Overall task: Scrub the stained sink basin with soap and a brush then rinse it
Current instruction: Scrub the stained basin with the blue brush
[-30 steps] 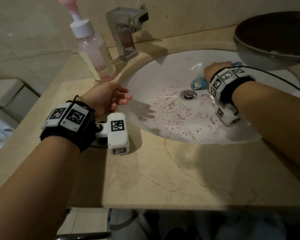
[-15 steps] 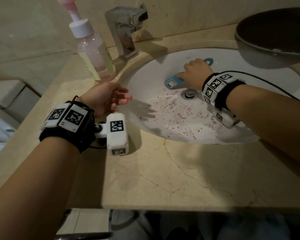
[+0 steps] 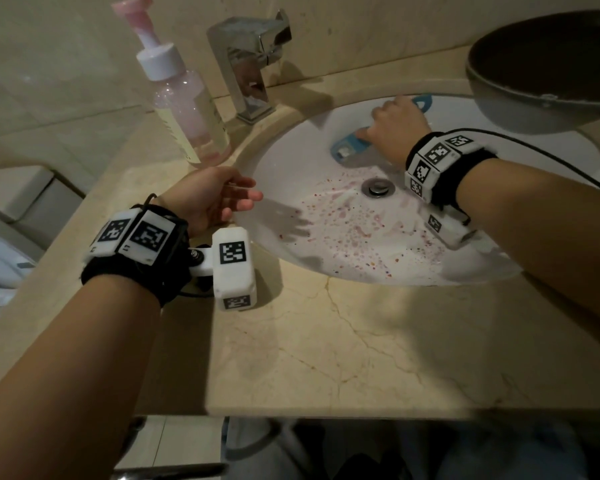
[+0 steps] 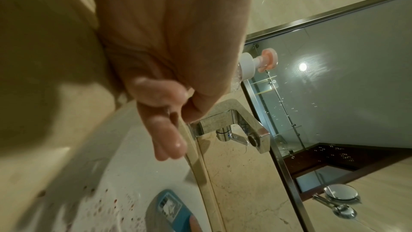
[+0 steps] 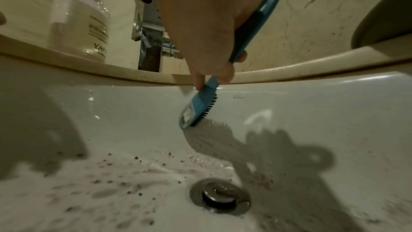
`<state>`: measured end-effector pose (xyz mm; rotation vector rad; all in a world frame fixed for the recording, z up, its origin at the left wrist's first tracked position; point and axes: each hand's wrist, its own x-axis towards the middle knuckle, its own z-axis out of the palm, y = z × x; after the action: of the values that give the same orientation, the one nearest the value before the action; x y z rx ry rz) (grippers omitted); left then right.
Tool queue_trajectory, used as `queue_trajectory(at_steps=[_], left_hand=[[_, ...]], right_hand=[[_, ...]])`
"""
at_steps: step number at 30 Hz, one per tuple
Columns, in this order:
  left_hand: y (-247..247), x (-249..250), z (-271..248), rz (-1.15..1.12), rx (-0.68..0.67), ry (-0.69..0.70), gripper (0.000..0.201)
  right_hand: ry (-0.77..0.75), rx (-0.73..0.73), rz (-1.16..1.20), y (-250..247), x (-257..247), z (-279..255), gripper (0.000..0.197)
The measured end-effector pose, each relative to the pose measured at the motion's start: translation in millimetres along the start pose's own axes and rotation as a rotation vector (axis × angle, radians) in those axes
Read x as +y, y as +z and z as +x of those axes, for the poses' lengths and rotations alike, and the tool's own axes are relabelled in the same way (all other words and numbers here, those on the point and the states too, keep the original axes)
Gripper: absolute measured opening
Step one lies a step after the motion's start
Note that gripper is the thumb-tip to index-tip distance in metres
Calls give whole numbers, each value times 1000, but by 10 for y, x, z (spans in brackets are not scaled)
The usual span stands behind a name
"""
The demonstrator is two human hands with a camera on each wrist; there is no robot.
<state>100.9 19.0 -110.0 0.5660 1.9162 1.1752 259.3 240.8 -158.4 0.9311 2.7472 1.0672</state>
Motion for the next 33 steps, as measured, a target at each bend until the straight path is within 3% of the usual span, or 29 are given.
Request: queue_trajectory(at_steps=[4, 7, 11, 17, 26, 33], left_hand=[[5, -1, 6, 7, 8, -1, 24], [1, -5, 14, 5, 5, 1, 25], [5, 1, 4, 4, -7, 2, 25], [2, 19, -24, -43, -17, 6, 27], [0, 1, 9, -48, -16, 10, 30], [0, 8, 50, -8, -25, -19, 25]], right_hand=[[-36, 52, 41, -28, 20, 9, 39], [77, -102, 48, 30, 176, -69, 28], [153, -257, 167, 103, 388, -157, 31], [123, -426, 498, -124, 479, -297, 47], [125, -646, 504, -85, 426, -613, 34], [-168, -970, 728, -312, 461, -710, 42]])
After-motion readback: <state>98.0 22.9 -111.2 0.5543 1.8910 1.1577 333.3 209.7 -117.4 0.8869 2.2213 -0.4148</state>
